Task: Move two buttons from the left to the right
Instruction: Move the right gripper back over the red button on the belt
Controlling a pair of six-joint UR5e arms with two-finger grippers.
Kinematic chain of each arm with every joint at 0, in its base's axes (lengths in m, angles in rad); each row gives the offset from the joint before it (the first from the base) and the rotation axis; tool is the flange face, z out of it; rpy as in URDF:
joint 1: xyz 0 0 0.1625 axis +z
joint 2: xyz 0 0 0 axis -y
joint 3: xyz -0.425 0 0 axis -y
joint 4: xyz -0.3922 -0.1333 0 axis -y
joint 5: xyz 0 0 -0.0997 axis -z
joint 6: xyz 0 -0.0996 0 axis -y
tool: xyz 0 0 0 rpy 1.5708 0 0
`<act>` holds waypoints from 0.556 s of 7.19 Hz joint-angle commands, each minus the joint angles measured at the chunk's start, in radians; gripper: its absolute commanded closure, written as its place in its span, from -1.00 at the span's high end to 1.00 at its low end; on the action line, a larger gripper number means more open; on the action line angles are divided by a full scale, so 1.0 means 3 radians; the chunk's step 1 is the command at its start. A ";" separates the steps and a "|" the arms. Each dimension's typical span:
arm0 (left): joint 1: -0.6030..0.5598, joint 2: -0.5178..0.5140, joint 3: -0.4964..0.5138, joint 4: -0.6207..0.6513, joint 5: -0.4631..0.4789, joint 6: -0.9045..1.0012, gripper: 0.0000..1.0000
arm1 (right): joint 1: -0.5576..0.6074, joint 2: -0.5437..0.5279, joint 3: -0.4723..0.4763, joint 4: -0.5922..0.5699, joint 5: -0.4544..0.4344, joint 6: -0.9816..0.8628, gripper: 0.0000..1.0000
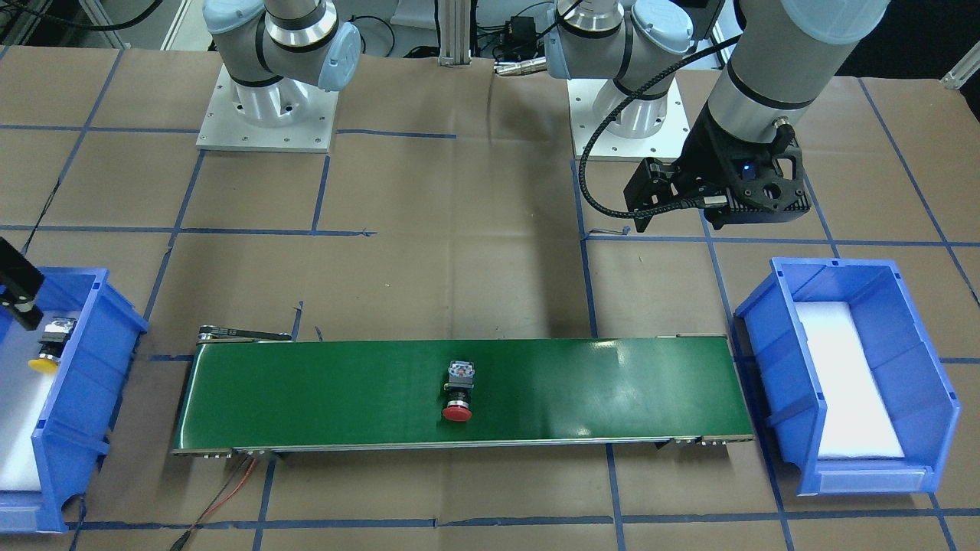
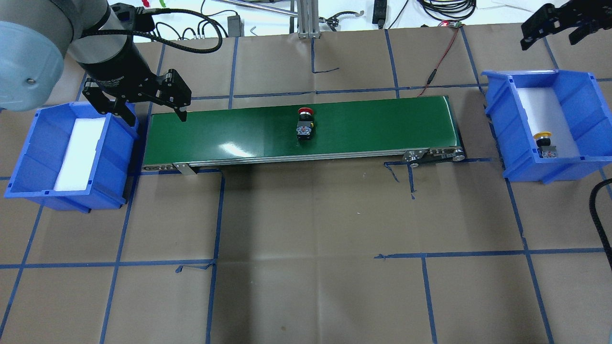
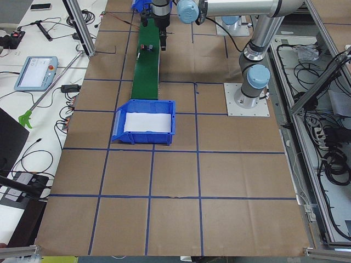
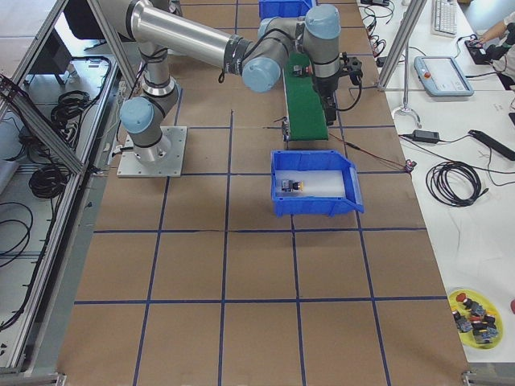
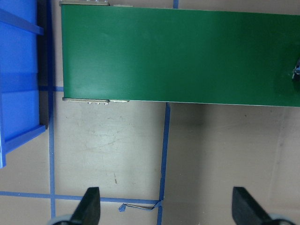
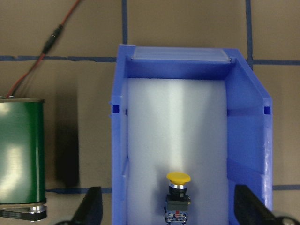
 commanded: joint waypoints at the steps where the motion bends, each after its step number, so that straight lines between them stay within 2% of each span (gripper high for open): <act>1: 0.0000 0.0000 0.0001 0.0000 0.0000 0.0000 1.00 | 0.0359 -0.0024 -0.0027 0.0179 -0.0016 0.0969 0.99; 2: 0.0000 -0.0005 0.0001 0.0000 0.0000 0.0000 1.00 | 0.0558 -0.0003 -0.0017 0.0189 -0.0027 0.1227 0.99; 4: 0.0000 0.0000 0.0001 0.0000 0.0000 0.0000 1.00 | 0.0881 0.0012 -0.0001 0.0387 -0.0047 0.1337 0.99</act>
